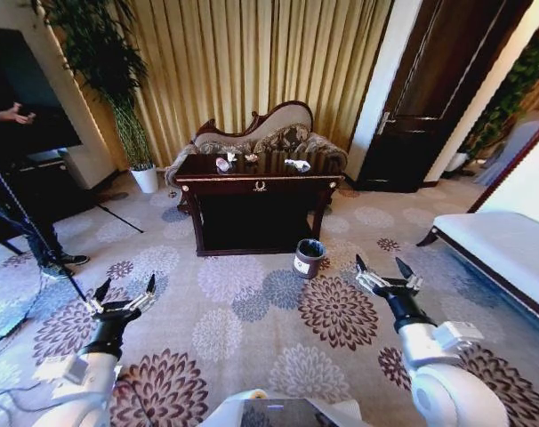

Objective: Move to the front of the table and place the trash on the table into the trash bin.

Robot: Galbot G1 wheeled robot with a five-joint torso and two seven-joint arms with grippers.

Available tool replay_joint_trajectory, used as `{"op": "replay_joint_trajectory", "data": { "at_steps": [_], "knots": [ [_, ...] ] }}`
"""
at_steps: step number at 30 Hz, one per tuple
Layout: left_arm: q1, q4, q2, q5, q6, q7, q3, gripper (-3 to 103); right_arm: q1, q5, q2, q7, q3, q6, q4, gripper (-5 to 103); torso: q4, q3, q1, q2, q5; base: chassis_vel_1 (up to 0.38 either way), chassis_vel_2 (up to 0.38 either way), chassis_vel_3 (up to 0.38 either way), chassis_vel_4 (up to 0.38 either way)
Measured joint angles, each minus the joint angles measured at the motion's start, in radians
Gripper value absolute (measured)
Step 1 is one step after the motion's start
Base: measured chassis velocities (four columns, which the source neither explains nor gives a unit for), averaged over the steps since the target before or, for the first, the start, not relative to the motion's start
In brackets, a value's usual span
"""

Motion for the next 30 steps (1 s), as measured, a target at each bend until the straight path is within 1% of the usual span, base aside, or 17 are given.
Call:
{"op": "replay_joint_trajectory", "data": {
  "at_steps": [1, 4, 6, 9, 11, 12, 13, 14, 15, 16, 17, 19, 22, 25, 27, 28, 30],
  "knots": [
    [0.005, 0.018, -0.005, 0.002, -0.032, 0.015, 0.0, 100, -0.003, -0.009, -0.003, -0.019, 0.007, 0.003, 0.0, 100, 0.0, 0.0, 0.0, 0.0, 0.0, 0.0, 0.0, 0.0, 0.0],
    [0.011, 0.033, -0.01, 0.004, -0.054, 0.025, 0.001, 100, -0.006, -0.014, -0.005, -0.028, 0.009, 0.003, 0.0, 100, 0.0002, 0.0, 0.0, 0.0, -0.0001, 0.0, 0.0, 0.0, 0.0],
    [0.02, 0.05, -0.015, 0.004, -0.084, 0.034, 0.002, 100, -0.008, -0.026, -0.005, -0.039, 0.011, 0.004, 0.001, 100, 0.0002, 0.0, 0.0, 0.0, -0.0001, 0.0, 0.0, 0.0, 0.0],
    [0.026, 0.045, -0.016, -0.018, -0.082, 0.031, 0.001, 100, -0.009, -0.03, -0.003, -0.04, 0.008, 0.005, 0.001, 100, 0.0002, 0.0, 0.0, 0.0, -0.0001, 0.0, 0.0, 0.0, 0.0],
    [0.023, 0.02, -0.015, -0.038, -0.041, 0.003, 0.0, 100, -0.01, -0.037, 0.001, -0.04, 0.004, 0.005, 0.001, 100, 0.0001, 0.0, 0.0, 0.0, 0.0, 0.0, 0.0, 0.0, 0.0],
    [0.017, 0.004, -0.015, -0.047, -0.005, -0.015, -0.002, 100, -0.01, -0.044, 0.002, -0.04, 0.002, 0.005, 0.001, 100, 0.0002, 0.0, 0.0, 0.0, -0.0001, 0.0, 0.0, 0.0, 0.0],
    [0.017, 0.004, -0.015, -0.047, -0.005, -0.015, -0.002, 100, -0.01, -0.044, 0.002, -0.04, 0.002, 0.005, 0.001, 100, 0.0002, 0.0, 0.0, 0.0, -0.0001, 0.0, 0.0, 0.0, 0.0],
    [0.003, -0.014, -0.014, -0.065, 0.053, -0.039, -0.005, 100, -0.01, -0.051, 0.004, -0.039, -0.001, 0.006, 0.001, 100, 0.0001, 0.0, 0.0, 0.0, 0.0003, 0.0, 0.0, 0.0, 0.0],
    [-0.011, -0.02, -0.012, -0.078, 0.094, -0.052, -0.008, 100, -0.01, -0.052, 0.005, -0.038, -0.002, 0.007, 0.001, 100, 0.0001, 0.0, 0.0, 0.0, 0.0001, 0.0, 0.0, 0.0, 0.0],
    [-0.028, -0.022, -0.009, -0.087, 0.134, -0.059, -0.014, 100, -0.009, -0.052, 0.006, -0.038, -0.003, 0.007, 0.001, 100, 0.0002, 0.0, 0.0, 0.0, 0.0, 0.0, 0.0, 0.0, 0.0],
    [-0.028, -0.022, -0.009, -0.087, 0.134, -0.059, -0.014, 100, -0.009, -0.052, 0.006, -0.038, -0.003, 0.007, 0.001, 100, 0.0002, 0.0, 0.0, 0.0, 0.0, 0.0, 0.0, 0.0, 0.0],
    [-0.064, -0.023, -0.001, -0.093, 0.197, -0.063, -0.026, 100, -0.009, -0.052, 0.008, -0.037, -0.003, 0.011, -0.003, 100, 0.0002, 0.0, 0.0, 0.0, -0.0003, 0.0, 0.0, 0.0, 0.0],
    [-0.109, -0.023, 0.017, -0.108, 0.262, -0.063, -0.045, 100, -0.011, -0.052, 0.011, -0.036, 0.001, 0.023, -0.022, 100, 0.0001, 0.0, 0.0, 0.0, -0.0002, 0.0, 0.0, 0.0, 0.0],
    [-0.149, -0.024, 0.034, -0.112, 0.278, -0.051, -0.059, 100, -0.014, -0.05, 0.015, -0.035, 0.005, 0.031, -0.032, 100, 0.0, 0.0, 0.0, 0.0, 0.0, 0.0, 0.0, 0.0, 0.0],
    [-0.165, -0.024, 0.041, -0.118, 0.252, -0.008, -0.065, 100, -0.014, -0.047, 0.019, -0.035, 0.005, 0.034, -0.038, 100, 0.0, 0.0, 0.0, 0.0, -0.0001, 0.0, 0.0, 0.0, 0.0],
    [-0.165, -0.024, 0.041, -0.118, 0.252, -0.008, -0.065, 100, -0.014, -0.047, 0.019, -0.035, 0.005, 0.034, -0.038, 100, 0.0, 0.0, 0.0, 0.0, -0.0001, 0.0, 0.0, 0.0, 0.0],
    [-0.167, -0.025, 0.042, -0.115, 0.237, 0.026, -0.064, 100, -0.011, -0.045, 0.021, -0.034, 0.003, 0.034, -0.04, 100, 0.0001, 0.0, 0.0, 0.0, -0.0001, 0.0, 0.0, 0.0, 0.0]
  ]
}}
